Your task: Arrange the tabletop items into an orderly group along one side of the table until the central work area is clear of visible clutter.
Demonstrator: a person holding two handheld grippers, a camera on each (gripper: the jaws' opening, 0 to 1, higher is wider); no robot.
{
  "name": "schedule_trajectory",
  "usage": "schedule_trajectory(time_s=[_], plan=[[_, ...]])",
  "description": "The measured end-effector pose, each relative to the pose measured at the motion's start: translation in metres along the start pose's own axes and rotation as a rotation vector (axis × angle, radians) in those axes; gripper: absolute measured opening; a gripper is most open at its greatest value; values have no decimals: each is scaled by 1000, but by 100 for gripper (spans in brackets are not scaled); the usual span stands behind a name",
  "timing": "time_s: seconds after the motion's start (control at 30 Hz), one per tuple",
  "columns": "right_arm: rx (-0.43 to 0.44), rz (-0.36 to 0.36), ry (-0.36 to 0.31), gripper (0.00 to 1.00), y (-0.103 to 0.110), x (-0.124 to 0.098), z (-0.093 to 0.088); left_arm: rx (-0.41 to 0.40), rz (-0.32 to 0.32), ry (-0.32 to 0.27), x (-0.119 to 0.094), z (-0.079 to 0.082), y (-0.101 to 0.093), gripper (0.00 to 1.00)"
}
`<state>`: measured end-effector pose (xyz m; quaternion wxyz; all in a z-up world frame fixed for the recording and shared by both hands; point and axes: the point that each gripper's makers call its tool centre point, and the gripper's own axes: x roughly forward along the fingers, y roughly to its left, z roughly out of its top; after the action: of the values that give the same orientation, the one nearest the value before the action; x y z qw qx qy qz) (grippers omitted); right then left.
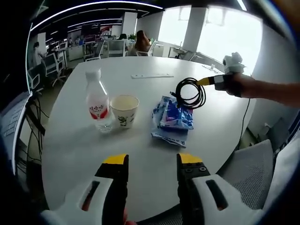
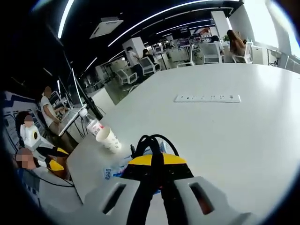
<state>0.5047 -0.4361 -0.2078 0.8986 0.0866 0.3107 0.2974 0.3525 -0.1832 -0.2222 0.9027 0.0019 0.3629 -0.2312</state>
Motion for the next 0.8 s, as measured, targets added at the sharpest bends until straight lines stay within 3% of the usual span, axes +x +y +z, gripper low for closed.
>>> schedule_trajectory(time_s=[0.8], plan=[[47, -75, -89, 2, -21, -53, 16, 43, -50, -5, 18, 17, -9, 40]])
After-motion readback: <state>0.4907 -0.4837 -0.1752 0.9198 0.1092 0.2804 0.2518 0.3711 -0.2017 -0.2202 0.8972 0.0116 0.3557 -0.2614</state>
